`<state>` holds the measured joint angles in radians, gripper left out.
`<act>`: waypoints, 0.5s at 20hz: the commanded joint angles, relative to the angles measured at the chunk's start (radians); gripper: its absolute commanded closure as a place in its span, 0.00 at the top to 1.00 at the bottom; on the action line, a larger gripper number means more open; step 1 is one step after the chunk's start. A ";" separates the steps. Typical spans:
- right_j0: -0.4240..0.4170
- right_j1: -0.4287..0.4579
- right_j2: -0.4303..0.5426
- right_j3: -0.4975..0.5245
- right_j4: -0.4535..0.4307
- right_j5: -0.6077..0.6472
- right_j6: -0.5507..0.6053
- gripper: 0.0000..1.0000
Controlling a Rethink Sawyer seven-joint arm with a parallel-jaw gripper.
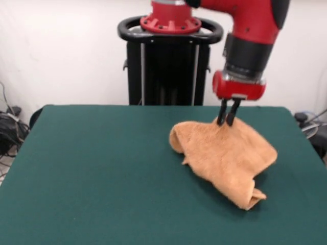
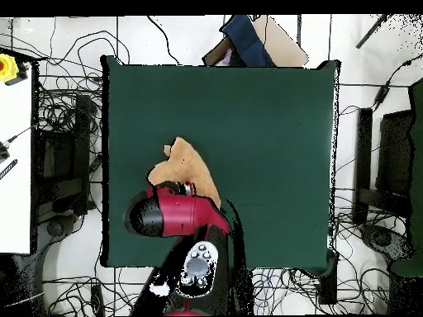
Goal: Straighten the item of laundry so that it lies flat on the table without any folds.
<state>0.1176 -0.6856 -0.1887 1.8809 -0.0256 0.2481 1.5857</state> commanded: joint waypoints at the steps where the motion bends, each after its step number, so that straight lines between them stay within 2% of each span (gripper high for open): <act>1: 0.051 -0.147 -0.063 0.145 0.083 0.168 0.289 0.00; 5: 0.038 -0.226 -0.087 0.167 0.079 0.235 0.243 0.00; 10: -0.075 -0.312 -0.064 0.150 0.061 0.310 0.127 0.00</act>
<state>0.1245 -0.8753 -0.2377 1.9966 -0.0049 0.3905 1.5857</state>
